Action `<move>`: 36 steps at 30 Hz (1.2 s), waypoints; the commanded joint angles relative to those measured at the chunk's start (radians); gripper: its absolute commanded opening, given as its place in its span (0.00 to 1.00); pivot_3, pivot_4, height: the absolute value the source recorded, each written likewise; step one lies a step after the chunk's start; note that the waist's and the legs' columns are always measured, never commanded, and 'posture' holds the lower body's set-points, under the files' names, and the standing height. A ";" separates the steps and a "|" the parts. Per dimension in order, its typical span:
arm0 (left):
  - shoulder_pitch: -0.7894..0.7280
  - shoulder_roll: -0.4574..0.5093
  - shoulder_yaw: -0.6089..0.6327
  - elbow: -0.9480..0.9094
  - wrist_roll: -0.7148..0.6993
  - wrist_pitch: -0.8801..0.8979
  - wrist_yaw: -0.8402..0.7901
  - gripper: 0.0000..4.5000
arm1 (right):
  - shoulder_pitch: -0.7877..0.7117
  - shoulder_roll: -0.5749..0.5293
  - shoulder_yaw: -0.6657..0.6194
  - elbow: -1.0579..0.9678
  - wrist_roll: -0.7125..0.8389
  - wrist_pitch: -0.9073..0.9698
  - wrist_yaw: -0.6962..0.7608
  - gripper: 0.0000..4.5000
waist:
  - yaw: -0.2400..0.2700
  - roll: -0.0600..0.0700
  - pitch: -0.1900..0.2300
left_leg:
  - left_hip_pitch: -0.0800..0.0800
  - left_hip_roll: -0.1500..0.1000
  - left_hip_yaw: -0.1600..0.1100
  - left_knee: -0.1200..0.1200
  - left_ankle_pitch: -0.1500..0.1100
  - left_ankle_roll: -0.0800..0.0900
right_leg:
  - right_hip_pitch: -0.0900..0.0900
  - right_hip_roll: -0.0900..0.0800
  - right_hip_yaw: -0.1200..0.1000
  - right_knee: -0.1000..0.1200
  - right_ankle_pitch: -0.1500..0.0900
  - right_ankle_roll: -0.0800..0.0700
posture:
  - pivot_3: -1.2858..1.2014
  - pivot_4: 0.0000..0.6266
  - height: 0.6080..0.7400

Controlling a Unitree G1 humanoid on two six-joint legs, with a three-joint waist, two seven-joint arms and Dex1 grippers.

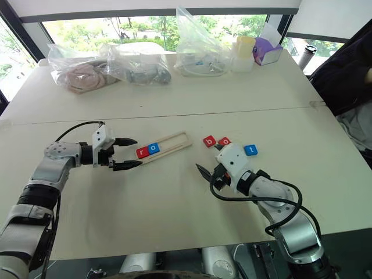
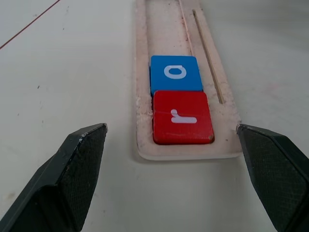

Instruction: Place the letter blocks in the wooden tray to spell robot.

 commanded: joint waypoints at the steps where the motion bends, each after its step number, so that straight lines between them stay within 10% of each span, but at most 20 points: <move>1: -0.003 -0.003 -0.011 0.016 0.024 -0.028 -0.004 1.00 | 0.001 0.001 -0.003 -0.045 -0.005 -0.005 -0.008 0.91 | 0.001 0.000 0.000 | 0.000 0.000 0.000 0.000 0.000 0.000 | 0.000 0.000 0.000 0.000 0.000 0.000 | 0.52 0.24 1.00; 36: 0.066 -0.048 -0.090 0.025 0.091 0.004 0.003 1.00 | -0.008 -0.007 0.033 -0.039 -0.039 -0.012 -0.002 0.91 | 0.002 0.001 -0.008 | 0.016 0.000 0.000 0.000 0.000 0.000 | 0.015 0.000 0.001 0.002 -0.002 -0.001 | 0.52 0.24 1.00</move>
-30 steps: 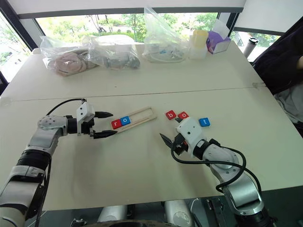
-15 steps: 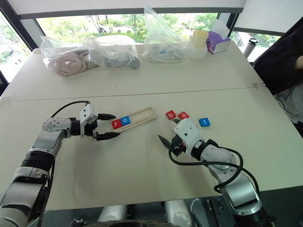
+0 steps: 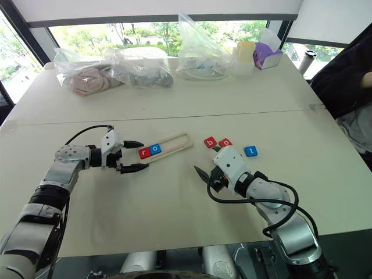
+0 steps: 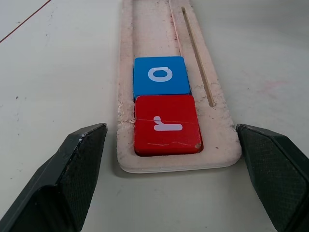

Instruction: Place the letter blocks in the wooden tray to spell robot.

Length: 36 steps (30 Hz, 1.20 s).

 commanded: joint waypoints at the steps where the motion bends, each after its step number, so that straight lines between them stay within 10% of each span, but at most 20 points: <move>1: 0.060 0.001 -0.057 -0.012 0.046 0.034 -0.017 1.00 | -0.005 -0.004 0.000 -0.041 -0.007 -0.011 0.002 0.91 | 0.000 0.000 -0.001 | 0.000 0.000 0.000 0.000 0.000 0.000 | 0.000 0.000 0.000 0.000 0.000 0.000 | 0.52 0.24 1.00; 19: 0.078 -0.001 -0.062 -0.031 0.062 0.062 0.025 1.00 | -0.015 0.005 0.015 -0.040 -0.016 -0.004 -0.004 0.91 | -0.001 0.002 -0.008 | 0.001 0.000 0.000 -0.001 0.000 0.000 | 0.000 0.000 0.000 0.000 -0.001 0.001 | 0.52 0.24 1.00; 24: 0.081 -0.003 -0.067 -0.043 0.066 0.069 0.032 0.70 | -0.017 0.004 0.015 -0.041 -0.017 -0.001 -0.004 0.92 | 0.000 0.003 -0.009 | 0.000 0.000 0.000 -0.001 0.000 0.000 | 0.000 0.000 0.000 0.000 -0.002 0.003 | 0.52 0.24 1.00; 36: 0.174 0.028 -0.136 -0.269 0.058 0.071 -0.058 0.70 | -0.015 -0.013 -0.022 -0.041 -0.012 0.005 0.003 0.92 | -0.001 0.003 -0.010 | 0.000 0.000 0.000 -0.002 0.000 0.000 | 0.000 0.000 0.001 -0.001 -0.002 0.003 | 0.52 0.24 1.00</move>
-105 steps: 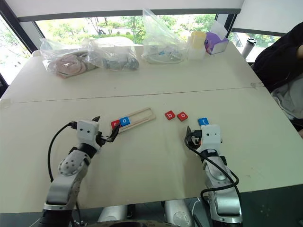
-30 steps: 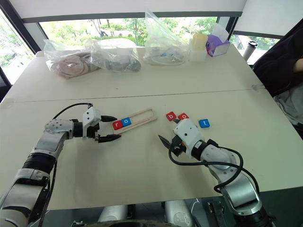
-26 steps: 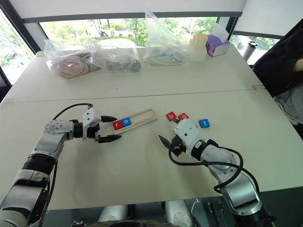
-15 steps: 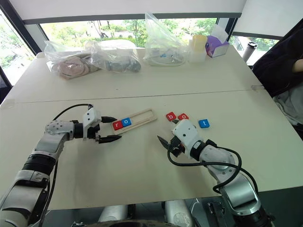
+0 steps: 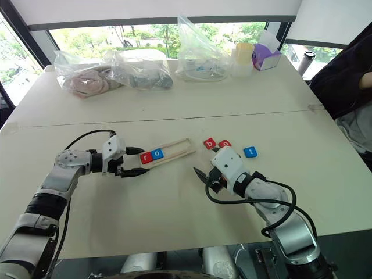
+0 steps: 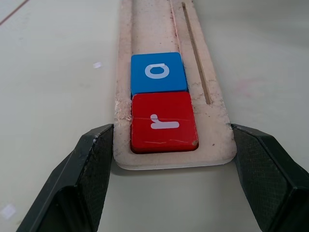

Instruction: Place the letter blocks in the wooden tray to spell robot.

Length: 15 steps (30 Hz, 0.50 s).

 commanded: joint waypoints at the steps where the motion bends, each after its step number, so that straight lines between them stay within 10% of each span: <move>1: 0.066 0.006 -0.110 -0.075 0.043 0.021 -0.068 0.70 | -0.011 -0.014 -0.040 -0.040 0.006 -0.007 0.006 0.92 | 0.000 0.000 0.000 | 0.000 0.000 0.000 0.000 0.000 0.000 | 0.000 0.000 0.000 0.000 0.000 0.000 | 0.52 0.24 1.00; 15: 0.067 0.006 -0.163 -0.140 0.047 0.010 -0.108 0.70 | -0.013 -0.036 -0.077 -0.036 0.005 -0.006 0.022 0.92 | 0.000 0.000 0.000 | 0.000 0.000 0.000 0.000 0.000 0.000 | 0.000 0.000 0.001 -0.001 -0.001 0.001 | 0.52 0.24 1.00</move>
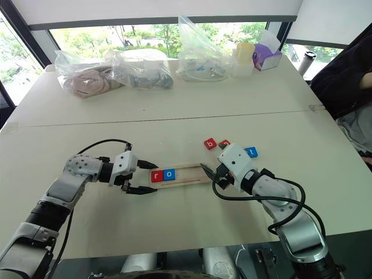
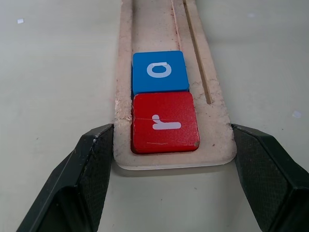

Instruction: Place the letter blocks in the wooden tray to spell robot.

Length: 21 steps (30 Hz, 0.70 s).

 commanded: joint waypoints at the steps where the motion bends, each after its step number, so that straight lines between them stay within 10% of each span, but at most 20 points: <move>1: 0.027 -0.002 -0.071 0.013 0.042 0.007 -0.024 0.70 | -0.011 -0.007 -0.019 -0.036 0.003 -0.006 0.002 0.92 | 0.000 0.000 0.000 | 0.000 0.000 0.000 0.000 0.000 0.000 | 0.000 0.000 0.000 0.000 0.000 0.000 | 0.52 0.24 1.00; 12: 0.047 0.004 -0.074 -0.001 0.041 0.032 -0.017 0.70 | -0.022 -0.004 -0.008 -0.029 0.002 -0.008 0.007 0.92 | 0.000 0.000 0.000 | 0.000 0.000 0.000 0.000 0.000 0.000 | 0.000 0.000 0.000 0.000 0.000 0.000 | 0.52 0.24 1.00; 15: 0.054 0.008 -0.068 -0.006 0.039 0.054 -0.011 0.99 | -0.032 0.000 -0.005 -0.020 0.004 -0.004 0.008 0.92 | 0.000 0.000 0.000 | 0.000 0.000 0.000 0.000 0.000 0.000 | 0.000 0.000 0.000 0.000 0.000 0.000 | 0.52 0.24 1.00; 21: 0.093 0.048 -0.039 -0.009 0.039 0.060 0.000 0.99 | -0.097 0.053 -0.007 0.027 0.043 0.073 -0.010 0.92 | -0.005 0.000 0.000 | 0.001 0.001 0.000 0.000 0.000 0.000 | 0.000 0.000 0.000 0.000 0.000 0.000 | 0.52 0.24 1.00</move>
